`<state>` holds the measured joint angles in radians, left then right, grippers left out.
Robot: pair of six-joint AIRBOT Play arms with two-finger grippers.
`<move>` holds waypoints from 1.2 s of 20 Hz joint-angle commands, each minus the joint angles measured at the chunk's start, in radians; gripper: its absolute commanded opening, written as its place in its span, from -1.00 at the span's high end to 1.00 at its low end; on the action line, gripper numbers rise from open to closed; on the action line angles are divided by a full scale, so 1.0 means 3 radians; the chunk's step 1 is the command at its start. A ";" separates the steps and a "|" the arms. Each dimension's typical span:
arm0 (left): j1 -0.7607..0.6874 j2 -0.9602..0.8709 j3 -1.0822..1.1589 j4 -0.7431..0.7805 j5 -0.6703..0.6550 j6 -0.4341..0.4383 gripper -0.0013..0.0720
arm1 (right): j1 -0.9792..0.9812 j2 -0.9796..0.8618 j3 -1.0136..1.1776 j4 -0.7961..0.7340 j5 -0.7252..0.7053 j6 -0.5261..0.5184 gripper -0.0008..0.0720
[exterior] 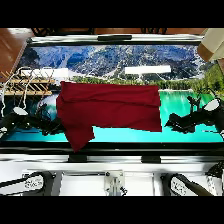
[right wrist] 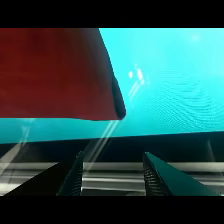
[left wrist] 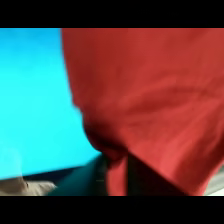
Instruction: Fold the shirts.
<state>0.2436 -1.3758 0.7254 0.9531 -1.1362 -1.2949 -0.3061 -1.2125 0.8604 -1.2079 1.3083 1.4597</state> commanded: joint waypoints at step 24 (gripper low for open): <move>-0.0039 0.0226 0.0928 -0.0064 0.0097 0.0647 0.87 | 0.0245 -0.0336 0.0258 0.0778 -0.0614 -0.0268 0.82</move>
<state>0.2317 -1.3064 0.8696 0.9348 -1.1141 -1.1553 -0.2329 -1.3209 0.8291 -0.9539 1.0706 1.4242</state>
